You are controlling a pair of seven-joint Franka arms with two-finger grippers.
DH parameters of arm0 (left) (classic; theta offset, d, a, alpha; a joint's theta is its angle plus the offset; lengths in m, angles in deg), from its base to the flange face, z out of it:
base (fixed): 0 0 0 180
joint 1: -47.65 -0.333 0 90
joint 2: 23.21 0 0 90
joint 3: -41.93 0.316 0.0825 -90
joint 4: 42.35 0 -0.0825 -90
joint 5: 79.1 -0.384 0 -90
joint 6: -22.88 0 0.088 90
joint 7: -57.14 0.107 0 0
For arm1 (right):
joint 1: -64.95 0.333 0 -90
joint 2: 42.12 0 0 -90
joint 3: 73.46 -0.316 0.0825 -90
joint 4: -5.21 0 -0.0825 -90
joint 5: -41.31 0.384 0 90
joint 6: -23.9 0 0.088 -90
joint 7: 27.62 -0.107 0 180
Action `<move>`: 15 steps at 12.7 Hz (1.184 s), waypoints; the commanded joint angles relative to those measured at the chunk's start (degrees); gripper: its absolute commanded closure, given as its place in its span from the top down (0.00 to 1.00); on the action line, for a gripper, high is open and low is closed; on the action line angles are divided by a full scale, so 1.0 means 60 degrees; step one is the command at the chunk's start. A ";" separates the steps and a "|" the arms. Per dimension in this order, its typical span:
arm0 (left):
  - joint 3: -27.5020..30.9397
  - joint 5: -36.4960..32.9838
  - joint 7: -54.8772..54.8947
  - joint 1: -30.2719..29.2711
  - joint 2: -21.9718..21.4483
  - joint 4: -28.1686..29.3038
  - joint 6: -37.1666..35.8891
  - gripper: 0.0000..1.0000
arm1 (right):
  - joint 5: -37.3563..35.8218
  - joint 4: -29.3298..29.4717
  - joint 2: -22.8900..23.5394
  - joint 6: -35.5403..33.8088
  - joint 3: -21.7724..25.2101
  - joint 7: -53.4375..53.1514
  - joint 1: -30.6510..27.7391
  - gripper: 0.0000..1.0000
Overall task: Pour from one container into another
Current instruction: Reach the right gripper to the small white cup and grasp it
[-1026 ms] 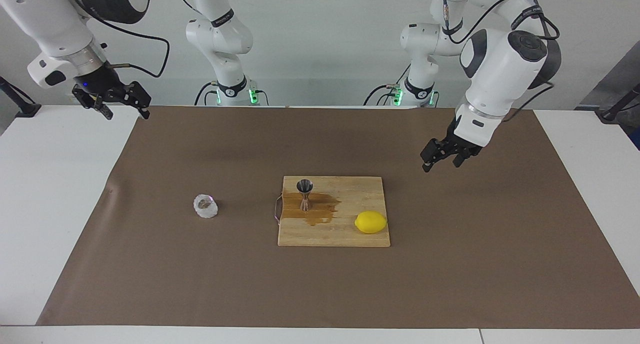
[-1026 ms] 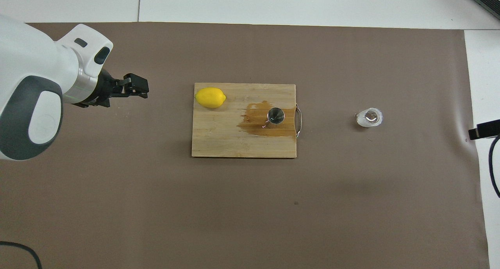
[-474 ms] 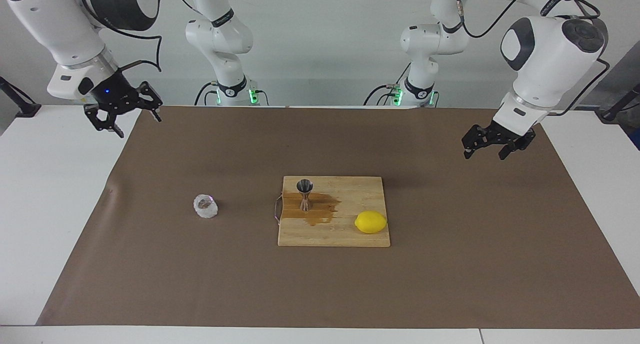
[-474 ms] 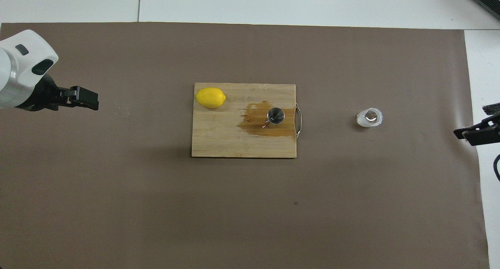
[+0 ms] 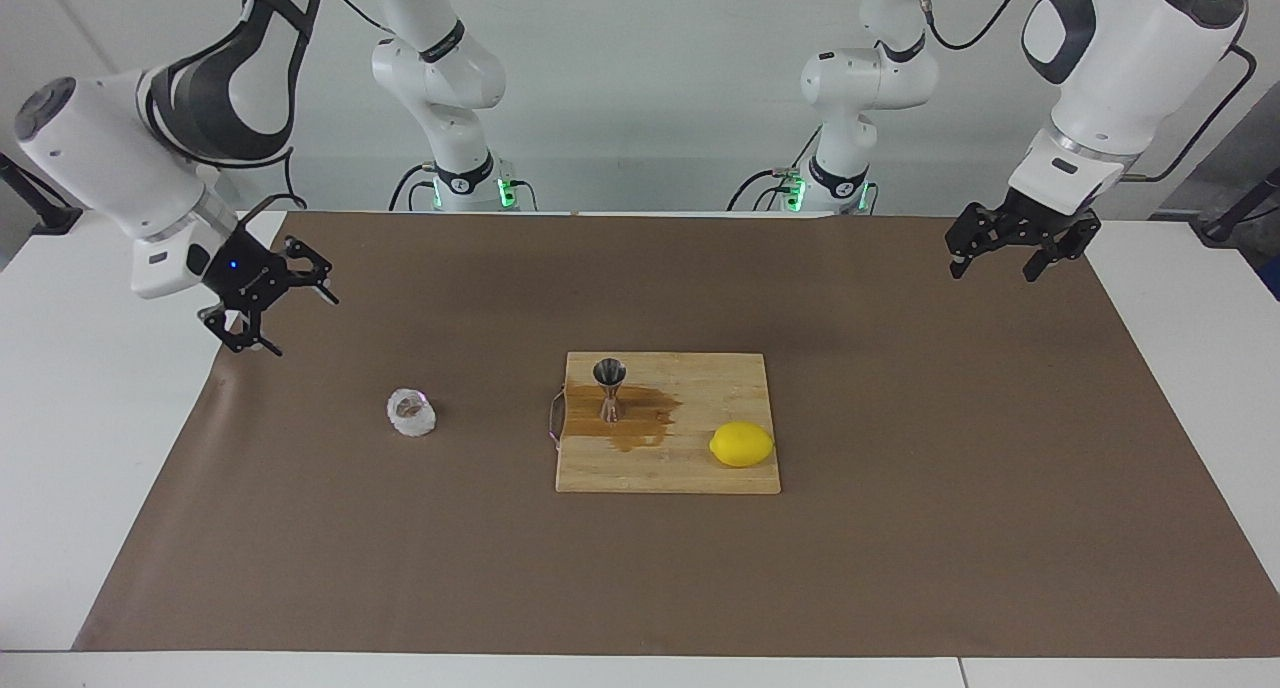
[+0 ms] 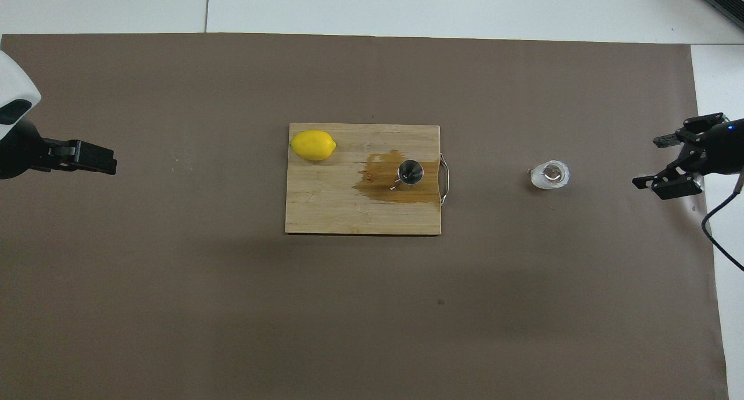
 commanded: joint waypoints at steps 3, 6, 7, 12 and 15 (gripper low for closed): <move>-0.0006 -0.0147 0.0214 -0.0081 -0.0172 0.0132 -0.0280 1.00 | 0.1861 -0.1351 0.0337 0.1558 -0.0084 0.1816 0.0259 1.00; 0.0096 -0.0147 0.0258 -0.0111 -0.0304 0.0132 -0.0574 1.00 | 0.2669 -0.2070 0.0396 0.2131 -0.0084 0.2594 0.0450 1.00; 0.0242 -0.0147 0.0287 -0.0183 -0.0362 0.0132 -0.0647 1.00 | 0.2685 -0.2116 0.0439 0.2176 -0.0084 0.2770 0.0450 1.00; 0.0259 -0.0001 0.0171 -0.0287 -0.0189 -0.0962 -0.1246 1.00 | 0.3970 -0.2132 0.1623 0.2688 -0.0084 0.5183 0.0318 1.00; 0.0244 0.0014 -0.0253 -0.0199 -0.0172 -0.0894 -0.1292 1.00 | 0.4837 -0.2028 0.2065 0.3113 -0.0099 0.6111 0.0435 1.00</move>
